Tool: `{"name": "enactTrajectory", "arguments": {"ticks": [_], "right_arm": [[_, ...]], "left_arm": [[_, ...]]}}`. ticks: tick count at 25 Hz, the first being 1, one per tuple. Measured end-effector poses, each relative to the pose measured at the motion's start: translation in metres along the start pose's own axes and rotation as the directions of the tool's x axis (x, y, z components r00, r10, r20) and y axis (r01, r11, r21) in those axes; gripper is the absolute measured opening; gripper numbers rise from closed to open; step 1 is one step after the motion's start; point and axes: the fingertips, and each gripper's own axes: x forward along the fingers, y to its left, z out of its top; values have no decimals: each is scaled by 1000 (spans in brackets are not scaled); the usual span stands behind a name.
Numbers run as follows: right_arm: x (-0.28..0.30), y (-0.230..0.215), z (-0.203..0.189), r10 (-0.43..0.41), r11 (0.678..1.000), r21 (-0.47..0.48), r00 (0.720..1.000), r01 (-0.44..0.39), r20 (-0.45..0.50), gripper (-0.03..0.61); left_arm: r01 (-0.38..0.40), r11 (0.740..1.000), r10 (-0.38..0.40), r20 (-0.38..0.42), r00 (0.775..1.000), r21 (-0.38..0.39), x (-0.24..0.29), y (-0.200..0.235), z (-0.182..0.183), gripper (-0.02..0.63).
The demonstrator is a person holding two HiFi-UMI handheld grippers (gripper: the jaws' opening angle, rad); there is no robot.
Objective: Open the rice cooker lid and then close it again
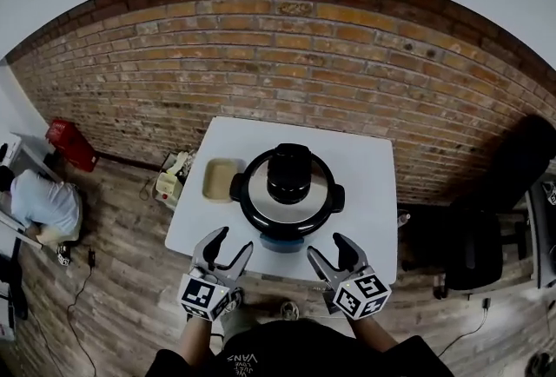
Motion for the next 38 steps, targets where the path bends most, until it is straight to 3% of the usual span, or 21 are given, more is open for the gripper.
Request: {"name": "enactTrajectory", "arguments": {"ticks": [6, 10, 14, 22, 27, 32, 38], "right_arm": [[5, 0, 8, -145, 989, 21, 988, 144, 51, 305], [9, 8, 6, -239, 970, 51, 968, 236, 73, 304], [15, 13, 6, -313, 949, 79, 945, 307, 91, 304], [14, 16, 2, -431, 901, 121, 892, 417, 139, 304], [9, 21, -2, -496, 867, 150, 853, 475, 162, 304], [-2, 25, -9, -554, 831, 178, 814, 527, 175, 304], [-25, 24, -14, -620, 783, 204, 761, 588, 189, 304]], "left_arm": [[181, 983, -181, -4, 983, -1, 44, 19, 11, 227], [303, 952, -304, 8, 953, 32, 69, 27, 23, 228], [418, 907, -419, -1, 908, 52, 93, 31, 32, 229], [606, 785, -602, -75, 795, 128, 129, 18, 38, 274], [717, 674, -697, -166, 697, 178, 150, 5, 37, 296], [799, 579, -768, -219, 602, 165, 166, -10, 40, 296], [863, 487, -816, -281, 505, 134, 177, -32, 35, 296]]}}
